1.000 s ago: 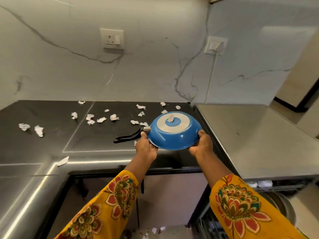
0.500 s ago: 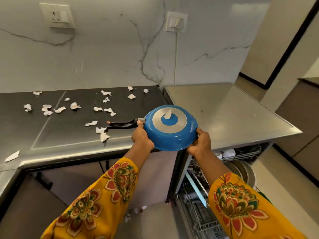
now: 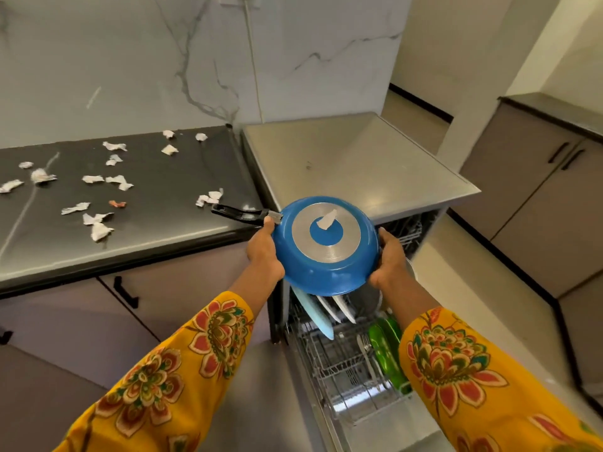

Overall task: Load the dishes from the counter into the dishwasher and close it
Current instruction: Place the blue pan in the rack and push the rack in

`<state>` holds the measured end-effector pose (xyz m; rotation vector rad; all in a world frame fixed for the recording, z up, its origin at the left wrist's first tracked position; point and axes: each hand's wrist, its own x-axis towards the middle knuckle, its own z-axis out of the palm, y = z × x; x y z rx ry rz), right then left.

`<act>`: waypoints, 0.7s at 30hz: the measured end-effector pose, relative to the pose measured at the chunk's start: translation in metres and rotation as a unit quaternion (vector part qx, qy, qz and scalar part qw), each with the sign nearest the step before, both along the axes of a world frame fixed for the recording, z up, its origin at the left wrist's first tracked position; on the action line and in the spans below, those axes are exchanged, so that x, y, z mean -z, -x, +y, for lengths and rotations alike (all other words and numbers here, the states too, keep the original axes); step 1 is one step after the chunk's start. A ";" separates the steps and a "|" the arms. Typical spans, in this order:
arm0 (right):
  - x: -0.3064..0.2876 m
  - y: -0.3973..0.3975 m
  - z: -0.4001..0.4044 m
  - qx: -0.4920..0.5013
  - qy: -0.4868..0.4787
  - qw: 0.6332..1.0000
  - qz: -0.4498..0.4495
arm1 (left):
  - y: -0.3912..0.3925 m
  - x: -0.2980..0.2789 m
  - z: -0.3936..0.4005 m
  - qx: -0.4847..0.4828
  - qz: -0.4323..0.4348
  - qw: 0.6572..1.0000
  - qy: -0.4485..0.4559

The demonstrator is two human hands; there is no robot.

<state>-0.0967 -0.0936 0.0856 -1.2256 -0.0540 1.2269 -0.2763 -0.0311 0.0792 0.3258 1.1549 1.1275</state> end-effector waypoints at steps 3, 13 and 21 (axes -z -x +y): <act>0.009 -0.029 -0.024 0.031 0.017 0.999 -0.001 | -0.031 0.011 -0.015 0.030 0.017 0.999 -0.002; 0.049 -0.086 -0.078 0.101 0.108 0.989 -0.007 | -0.098 0.036 -0.053 0.089 0.069 0.994 0.017; 0.108 -0.104 -0.105 0.082 0.205 0.975 0.006 | -0.121 0.075 -0.067 0.173 0.139 0.975 0.032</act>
